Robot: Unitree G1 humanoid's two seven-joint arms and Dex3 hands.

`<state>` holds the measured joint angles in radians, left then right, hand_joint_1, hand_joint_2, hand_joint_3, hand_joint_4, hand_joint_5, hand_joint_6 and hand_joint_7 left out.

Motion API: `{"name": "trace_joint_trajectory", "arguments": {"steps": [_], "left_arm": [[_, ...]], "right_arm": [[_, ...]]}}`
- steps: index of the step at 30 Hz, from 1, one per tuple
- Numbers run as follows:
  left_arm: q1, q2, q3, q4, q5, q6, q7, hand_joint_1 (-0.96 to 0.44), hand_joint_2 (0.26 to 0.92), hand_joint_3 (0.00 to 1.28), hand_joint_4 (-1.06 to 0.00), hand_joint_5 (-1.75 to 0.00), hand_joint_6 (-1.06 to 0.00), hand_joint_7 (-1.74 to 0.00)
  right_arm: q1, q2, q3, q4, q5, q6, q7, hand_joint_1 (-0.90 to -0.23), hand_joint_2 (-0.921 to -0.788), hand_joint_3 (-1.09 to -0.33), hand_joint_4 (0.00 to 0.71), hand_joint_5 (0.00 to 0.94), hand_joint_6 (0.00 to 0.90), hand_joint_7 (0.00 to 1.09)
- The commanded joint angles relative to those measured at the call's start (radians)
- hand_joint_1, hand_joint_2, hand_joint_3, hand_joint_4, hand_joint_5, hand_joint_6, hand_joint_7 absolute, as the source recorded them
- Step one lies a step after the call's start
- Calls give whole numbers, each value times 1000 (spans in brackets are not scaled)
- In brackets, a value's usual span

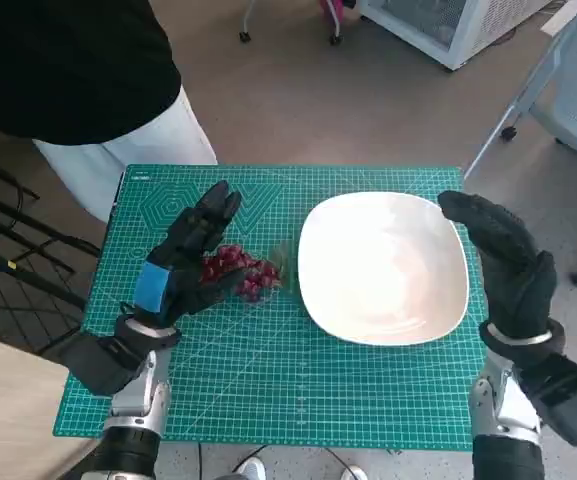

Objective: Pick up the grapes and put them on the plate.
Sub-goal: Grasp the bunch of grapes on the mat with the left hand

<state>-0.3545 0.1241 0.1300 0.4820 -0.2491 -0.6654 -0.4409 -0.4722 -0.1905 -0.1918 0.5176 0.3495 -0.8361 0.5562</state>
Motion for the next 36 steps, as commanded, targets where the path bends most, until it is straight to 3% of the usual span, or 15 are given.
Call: {"name": "trace_joint_trajectory", "arguments": {"steps": [1, 26, 31, 36], "left_arm": [[9, 1, -1, -19, 0, 2, 3, -235, 921, 133, -352, 0, -400, -1], [-5, 17, -2, -10, 46, -5, 34, -244, 921, 138, -336, 0, -391, 0], [-18, 89, -32, -22, 266, 7, 139, -265, 886, 102, -235, -1, -318, -6], [-11, 223, -76, -147, 570, 147, 217, -439, 897, 51, -72, 0, -182, -4]], "right_arm": [[19, -2, 1, 1, -4, 11, -2, -574, -921, -693, 194, 2, 52, 308], [23, -1, 1, -15, -3, 33, -7, -592, -921, -692, 194, 0, 41, 327], [23, -1, 1, -14, -4, 33, -5, -588, -921, -692, 194, 1, 39, 331], [24, -2, 1, -16, -4, 34, -5, -586, -921, -693, 194, 0, 33, 334]]}}
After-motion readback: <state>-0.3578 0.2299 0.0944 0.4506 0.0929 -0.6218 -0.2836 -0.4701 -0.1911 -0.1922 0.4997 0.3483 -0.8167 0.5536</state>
